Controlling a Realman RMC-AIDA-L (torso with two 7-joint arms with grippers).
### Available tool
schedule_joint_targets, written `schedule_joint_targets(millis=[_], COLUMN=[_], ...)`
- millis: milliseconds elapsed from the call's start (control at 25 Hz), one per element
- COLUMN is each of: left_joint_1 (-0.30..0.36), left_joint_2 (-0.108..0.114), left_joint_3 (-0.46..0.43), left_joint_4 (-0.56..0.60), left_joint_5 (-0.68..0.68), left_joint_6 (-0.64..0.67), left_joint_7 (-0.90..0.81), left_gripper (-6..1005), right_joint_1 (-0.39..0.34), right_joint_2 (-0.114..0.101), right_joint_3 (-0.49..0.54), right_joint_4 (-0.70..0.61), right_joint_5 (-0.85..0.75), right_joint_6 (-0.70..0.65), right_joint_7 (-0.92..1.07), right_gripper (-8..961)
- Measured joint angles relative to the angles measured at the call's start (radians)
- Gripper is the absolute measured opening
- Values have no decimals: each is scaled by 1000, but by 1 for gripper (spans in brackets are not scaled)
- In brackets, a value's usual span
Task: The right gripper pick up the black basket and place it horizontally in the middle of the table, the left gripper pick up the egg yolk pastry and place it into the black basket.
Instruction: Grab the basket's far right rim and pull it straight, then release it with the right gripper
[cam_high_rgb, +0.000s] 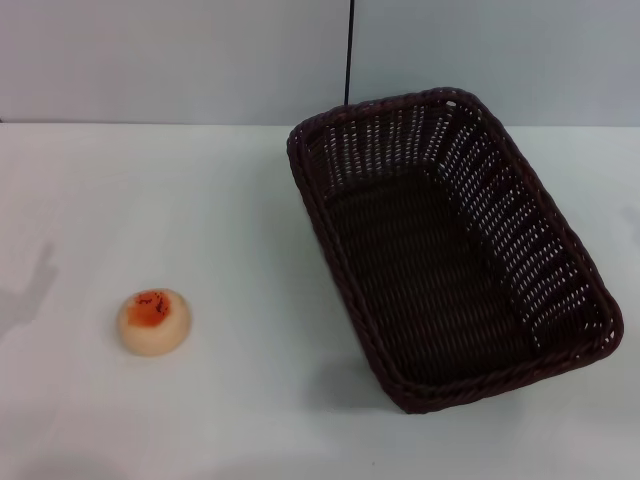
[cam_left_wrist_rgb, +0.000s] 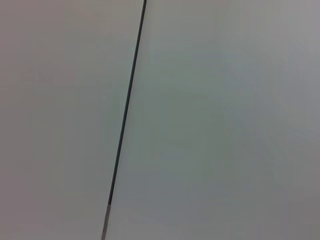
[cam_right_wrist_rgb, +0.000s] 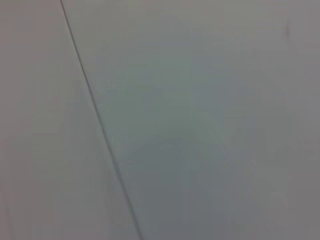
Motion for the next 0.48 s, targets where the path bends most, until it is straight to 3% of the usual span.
schedule_joint_targets(millis=[40, 80, 120, 240, 280, 320, 440, 480], left_joint_1=[3, 6, 6, 6, 4, 3, 1, 2], left_joint_2=[0, -1, -1, -4, -4, -4, -4, -4], left_joint_3=[0, 0, 0, 0, 2, 3, 5, 7], left_joint_4=[0, 1, 1, 1, 3, 2, 1, -1], left_joint_5=[0, 0, 0, 0, 0, 0, 0, 0], left_joint_6=[-1, -4, -4, -12, -20, -20, -18, -15], left_joint_7=[0, 0, 0, 7, 8, 8, 2, 1], left_gripper=[832, 832, 832, 832, 832, 832, 832, 832], right_joint_1=[-2, 0, 0, 26, 59, 59, 143, 209], right_joint_2=[0, -4, -4, -23, -43, -43, -80, -111], right_joint_3=[2, 4, 4, 5, 6, 6, 2, 1], right_joint_4=[-56, -214, -214, -467, -612, -612, -801, -861], right_joint_5=[-28, -116, -116, -290, -417, -417, -611, -711], right_joint_6=[6, 24, 24, 39, 25, 25, -53, -120], right_joint_7=[71, 270, 270, 579, 762, 762, 993, 1086], right_gripper=[755, 754, 753, 750, 749, 748, 745, 744])
